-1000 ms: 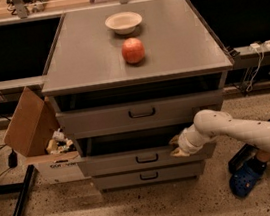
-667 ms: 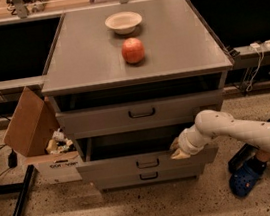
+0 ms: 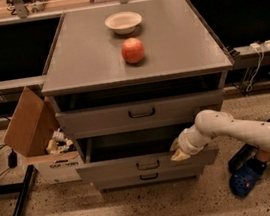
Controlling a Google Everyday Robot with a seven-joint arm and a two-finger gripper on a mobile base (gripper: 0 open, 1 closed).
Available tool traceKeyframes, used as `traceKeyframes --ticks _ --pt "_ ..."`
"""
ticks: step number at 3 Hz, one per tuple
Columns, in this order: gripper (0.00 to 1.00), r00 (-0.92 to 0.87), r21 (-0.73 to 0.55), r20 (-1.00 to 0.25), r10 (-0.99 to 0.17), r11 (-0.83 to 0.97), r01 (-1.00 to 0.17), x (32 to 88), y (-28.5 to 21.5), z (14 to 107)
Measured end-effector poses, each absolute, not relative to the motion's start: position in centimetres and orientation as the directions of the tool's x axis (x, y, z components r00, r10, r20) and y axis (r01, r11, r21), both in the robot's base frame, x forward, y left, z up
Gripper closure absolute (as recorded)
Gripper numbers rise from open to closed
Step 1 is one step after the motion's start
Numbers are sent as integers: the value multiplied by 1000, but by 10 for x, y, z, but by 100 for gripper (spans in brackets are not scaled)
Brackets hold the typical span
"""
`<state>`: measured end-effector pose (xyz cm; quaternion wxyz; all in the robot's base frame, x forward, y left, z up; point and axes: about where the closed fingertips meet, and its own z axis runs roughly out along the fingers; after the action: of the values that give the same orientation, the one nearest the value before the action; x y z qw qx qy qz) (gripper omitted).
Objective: Open middle drawer
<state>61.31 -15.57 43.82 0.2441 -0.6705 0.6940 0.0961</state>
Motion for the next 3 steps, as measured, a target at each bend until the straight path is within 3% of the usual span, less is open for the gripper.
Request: traceKeyframes --ticks 2,3 --pt "16 18 -194 -468 -884 82 -978 613 -156 438" --pt "0 18 -194 -468 -884 82 -978 613 -156 438"
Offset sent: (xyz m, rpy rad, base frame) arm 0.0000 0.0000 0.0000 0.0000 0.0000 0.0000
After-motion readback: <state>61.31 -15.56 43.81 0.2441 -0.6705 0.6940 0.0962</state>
